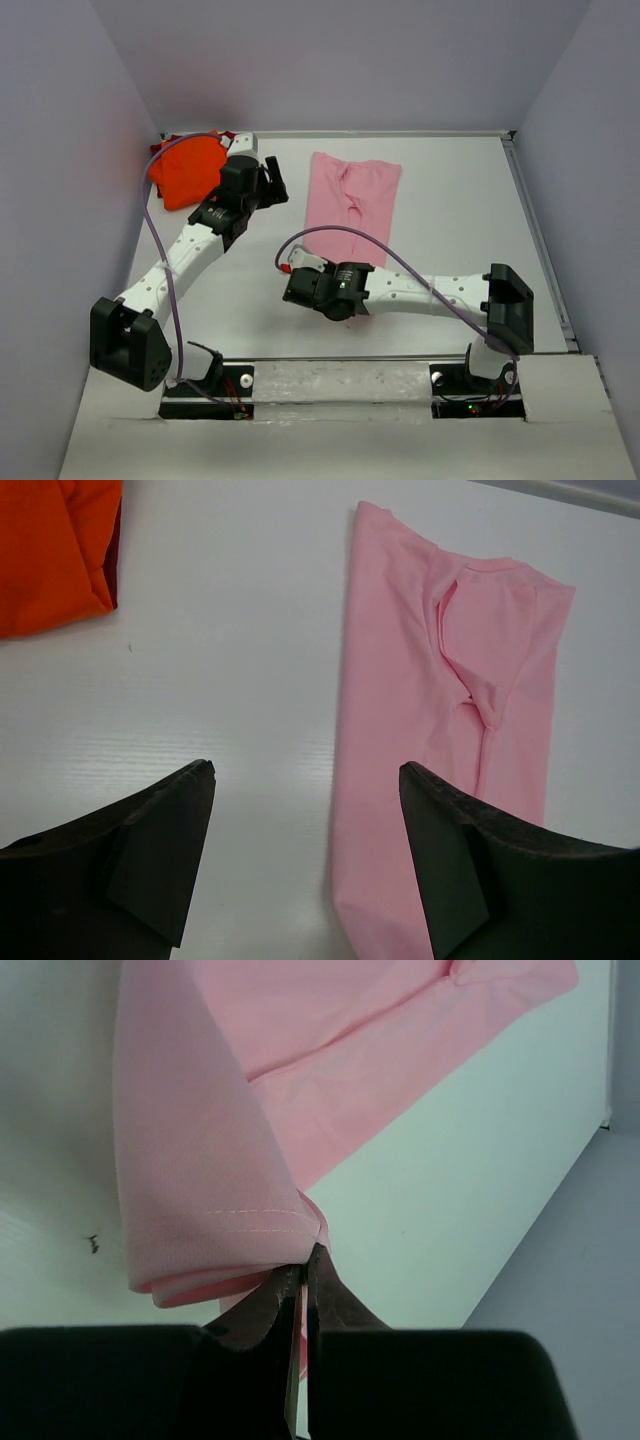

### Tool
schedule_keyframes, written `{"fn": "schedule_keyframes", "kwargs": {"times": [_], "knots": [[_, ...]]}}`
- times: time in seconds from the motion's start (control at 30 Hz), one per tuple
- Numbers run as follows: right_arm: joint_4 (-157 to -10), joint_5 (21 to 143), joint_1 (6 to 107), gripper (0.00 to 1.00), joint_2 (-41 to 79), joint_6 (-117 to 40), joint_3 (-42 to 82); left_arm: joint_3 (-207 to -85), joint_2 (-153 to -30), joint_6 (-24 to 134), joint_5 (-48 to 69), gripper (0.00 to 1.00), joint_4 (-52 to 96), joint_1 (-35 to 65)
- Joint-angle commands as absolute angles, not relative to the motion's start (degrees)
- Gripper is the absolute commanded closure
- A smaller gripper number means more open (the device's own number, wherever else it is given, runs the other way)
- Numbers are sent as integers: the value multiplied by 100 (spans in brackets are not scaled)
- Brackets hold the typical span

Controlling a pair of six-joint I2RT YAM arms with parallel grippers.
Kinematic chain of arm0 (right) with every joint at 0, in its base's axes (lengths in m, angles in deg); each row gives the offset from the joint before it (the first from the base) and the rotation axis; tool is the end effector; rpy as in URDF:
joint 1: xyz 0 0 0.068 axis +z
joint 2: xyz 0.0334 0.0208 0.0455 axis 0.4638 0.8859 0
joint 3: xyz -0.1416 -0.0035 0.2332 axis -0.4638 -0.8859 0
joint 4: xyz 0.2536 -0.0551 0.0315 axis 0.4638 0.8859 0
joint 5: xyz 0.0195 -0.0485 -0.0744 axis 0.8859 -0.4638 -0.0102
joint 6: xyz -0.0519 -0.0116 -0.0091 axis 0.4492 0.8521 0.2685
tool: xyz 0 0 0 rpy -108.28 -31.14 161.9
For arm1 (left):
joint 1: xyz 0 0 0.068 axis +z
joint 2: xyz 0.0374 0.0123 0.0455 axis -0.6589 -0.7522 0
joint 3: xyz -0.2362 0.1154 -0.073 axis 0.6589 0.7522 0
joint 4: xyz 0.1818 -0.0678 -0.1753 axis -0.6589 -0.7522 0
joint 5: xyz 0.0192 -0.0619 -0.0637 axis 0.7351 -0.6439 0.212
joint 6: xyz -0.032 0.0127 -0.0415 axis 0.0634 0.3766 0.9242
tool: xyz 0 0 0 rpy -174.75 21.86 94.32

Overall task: Fold and stack the t-shirts
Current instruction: Fold the tshirt

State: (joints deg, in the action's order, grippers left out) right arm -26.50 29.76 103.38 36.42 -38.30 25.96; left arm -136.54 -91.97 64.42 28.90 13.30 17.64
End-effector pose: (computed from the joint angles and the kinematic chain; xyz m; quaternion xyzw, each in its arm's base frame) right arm 0.1073 0.3205 0.2645 -0.4792 0.7830 -0.2020 0.3412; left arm 0.2871 -0.1186 0.3349 -0.0313 0.8165 -0.1514 0.5563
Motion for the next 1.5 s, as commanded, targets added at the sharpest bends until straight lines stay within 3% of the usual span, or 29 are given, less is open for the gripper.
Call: {"fn": "schedule_keyframes", "kwargs": {"times": [0.0,0.67,1.47], "knots": [[-2914,2669,9963,100,3526,-3118,2954,-13851,-8970,6355,2987,16,1444,1749],[-4945,3689,8416,100,4870,-1078,3753,-13799,-8733,6390,3329,16,1462,1757],[-5174,4225,7431,100,5522,-559,4853,-13755,-8609,6461,3321,16,1523,1959]]}}
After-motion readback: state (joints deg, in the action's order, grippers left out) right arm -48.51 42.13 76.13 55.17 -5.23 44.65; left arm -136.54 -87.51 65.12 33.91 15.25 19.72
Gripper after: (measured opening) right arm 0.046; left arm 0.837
